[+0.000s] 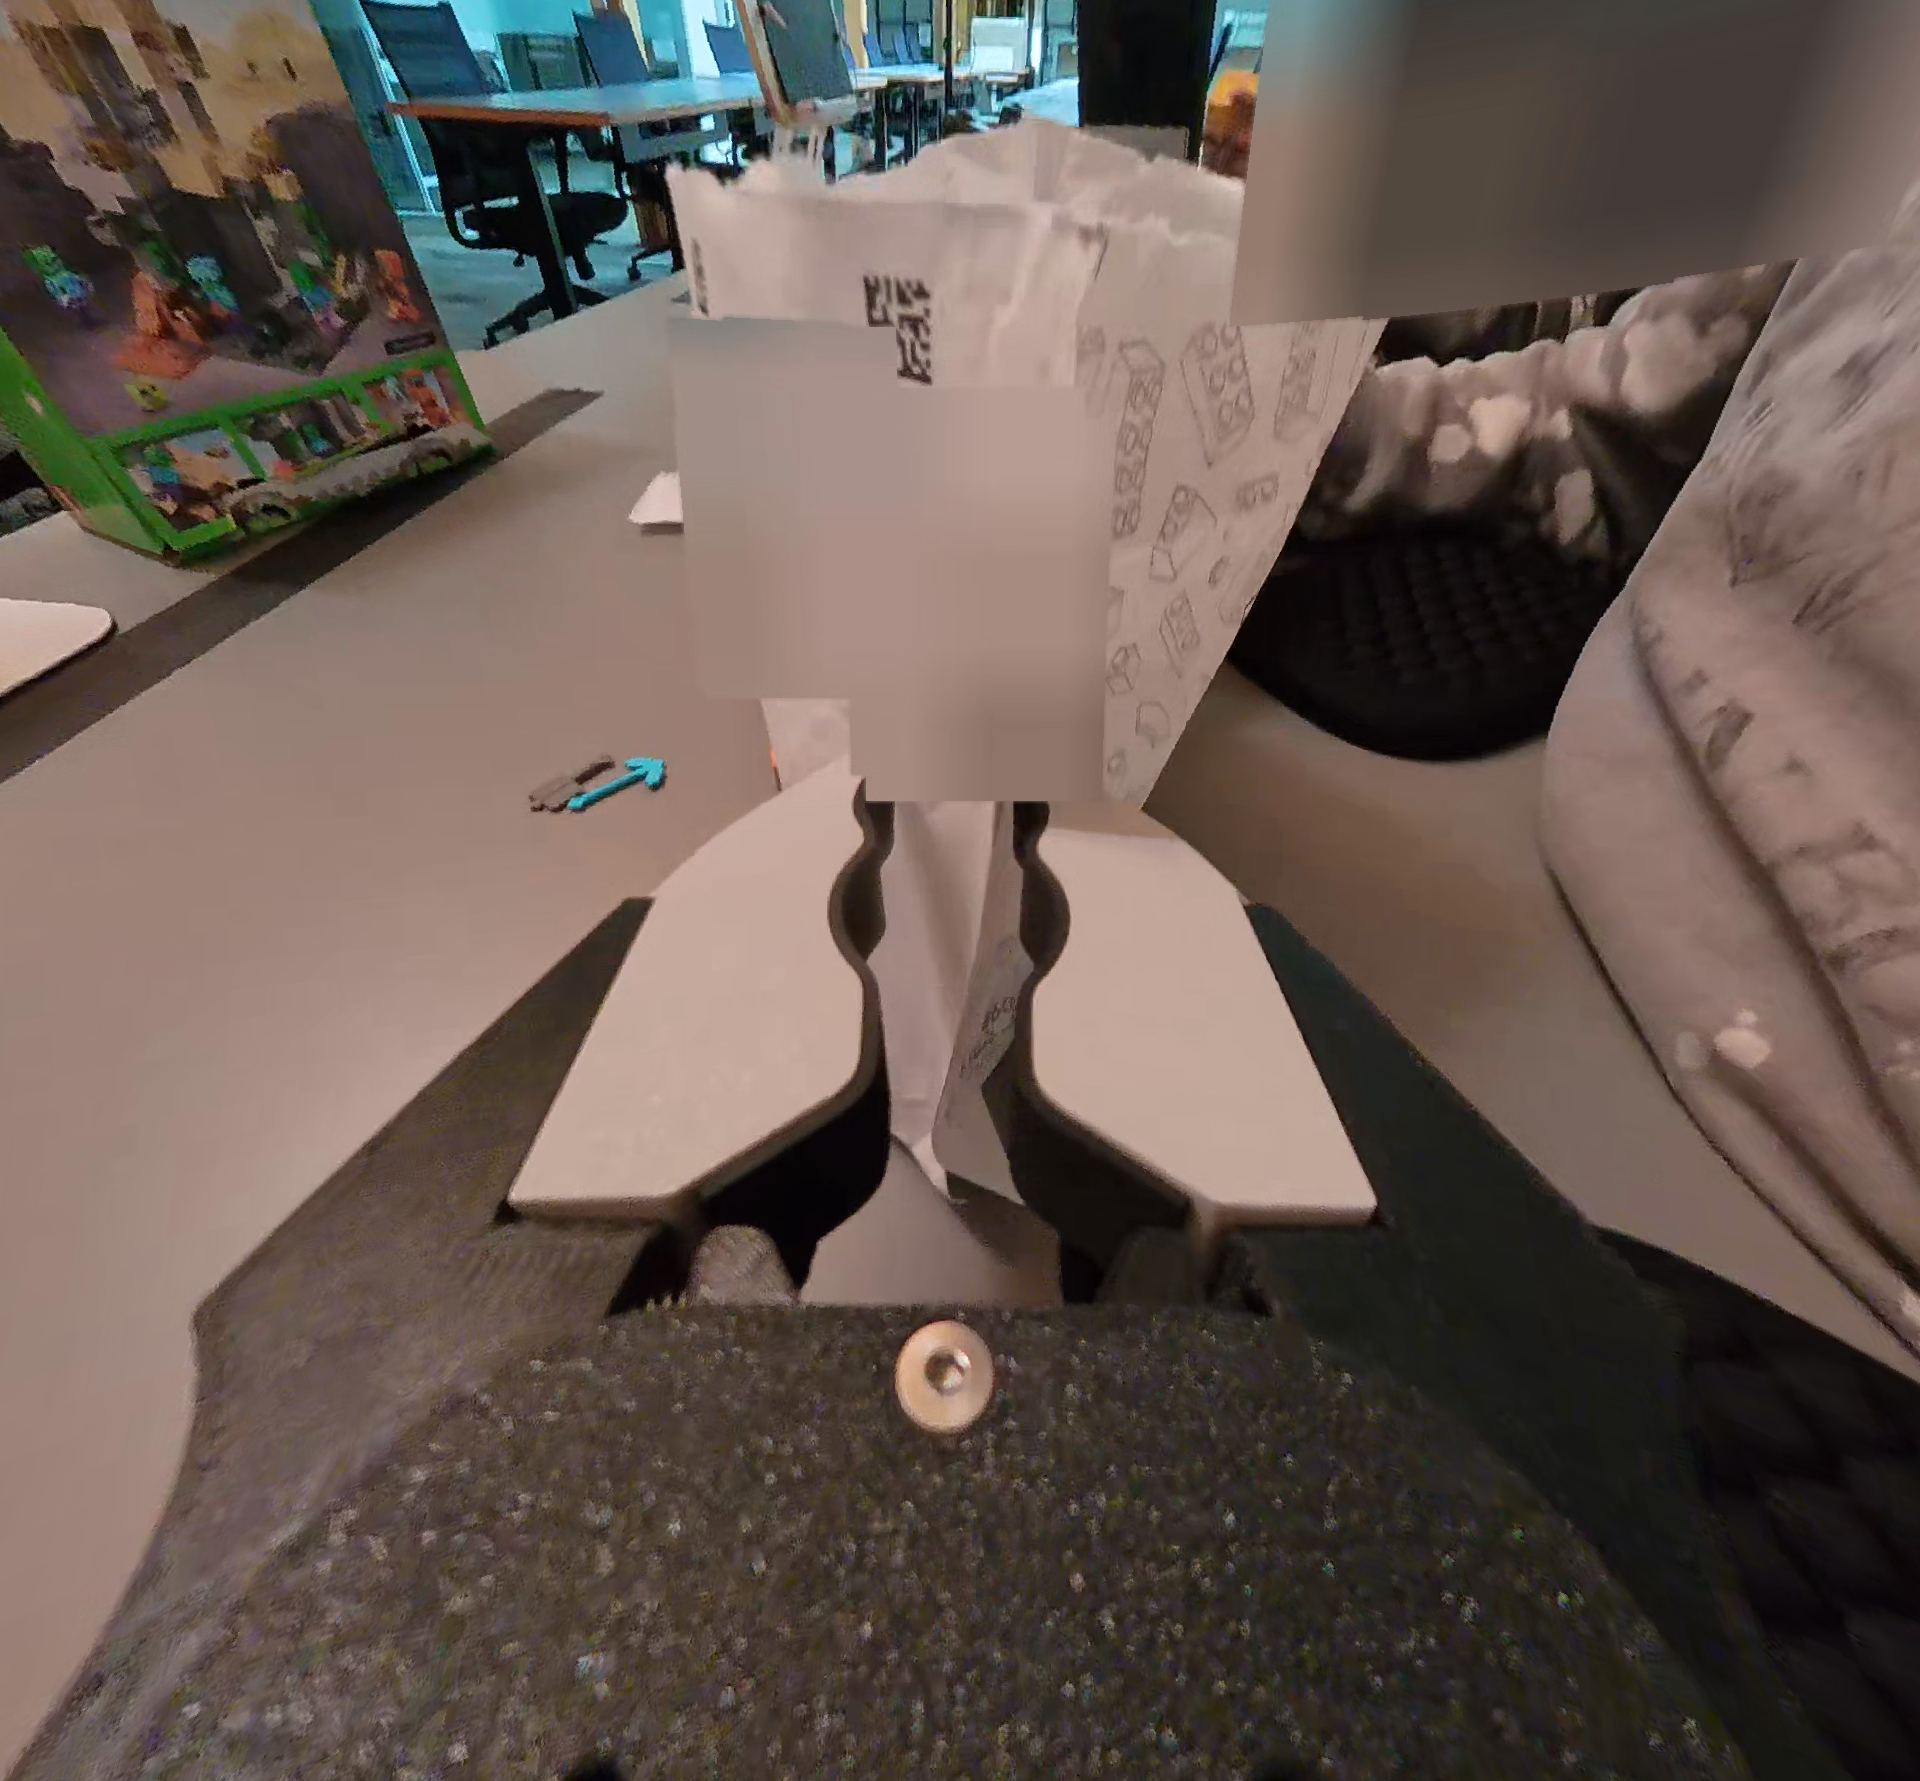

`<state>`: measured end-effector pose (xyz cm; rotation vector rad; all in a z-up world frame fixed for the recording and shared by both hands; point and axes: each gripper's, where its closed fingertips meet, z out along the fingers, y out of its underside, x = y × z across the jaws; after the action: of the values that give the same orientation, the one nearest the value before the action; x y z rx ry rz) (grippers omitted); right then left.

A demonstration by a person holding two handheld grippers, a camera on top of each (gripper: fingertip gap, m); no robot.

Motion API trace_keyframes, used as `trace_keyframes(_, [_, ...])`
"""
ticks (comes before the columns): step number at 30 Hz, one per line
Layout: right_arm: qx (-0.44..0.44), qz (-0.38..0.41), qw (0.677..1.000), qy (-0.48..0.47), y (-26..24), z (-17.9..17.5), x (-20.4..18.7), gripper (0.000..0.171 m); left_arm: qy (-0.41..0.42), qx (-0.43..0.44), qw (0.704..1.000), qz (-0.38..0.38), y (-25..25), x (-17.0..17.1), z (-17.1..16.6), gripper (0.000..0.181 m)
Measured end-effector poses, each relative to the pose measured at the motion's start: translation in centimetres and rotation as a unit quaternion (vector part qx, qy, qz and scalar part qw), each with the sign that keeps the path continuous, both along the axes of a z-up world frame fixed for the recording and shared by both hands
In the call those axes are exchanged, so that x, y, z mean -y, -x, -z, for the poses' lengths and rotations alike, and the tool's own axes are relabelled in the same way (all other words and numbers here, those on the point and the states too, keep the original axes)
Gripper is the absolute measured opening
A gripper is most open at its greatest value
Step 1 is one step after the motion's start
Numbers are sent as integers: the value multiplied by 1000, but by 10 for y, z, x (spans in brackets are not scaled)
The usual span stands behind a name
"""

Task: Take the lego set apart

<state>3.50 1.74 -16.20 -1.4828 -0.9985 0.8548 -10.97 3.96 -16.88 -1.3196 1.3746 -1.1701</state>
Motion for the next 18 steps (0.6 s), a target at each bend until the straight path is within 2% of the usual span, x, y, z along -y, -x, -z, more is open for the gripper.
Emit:
trace_keyframes(6, [-6,3,1000,5,-1,2,-2,19,-3,-1,1000,9,-5,9,-1,2])
trace_keyframes(11, [-14,3,1000,10,-1,3,-3,17,-11,-11,999,-35,-8,-2,-1,0])
trace_keyframes(14, [-13,3,1000,10,0,3,-4,16,28,-27,999,-11,-7,4,0,0])
trace_keyframes(18, [-15,4,1000,12,-1,3,-4,16,30,-21,999,-31,-7,-2,-2,2])
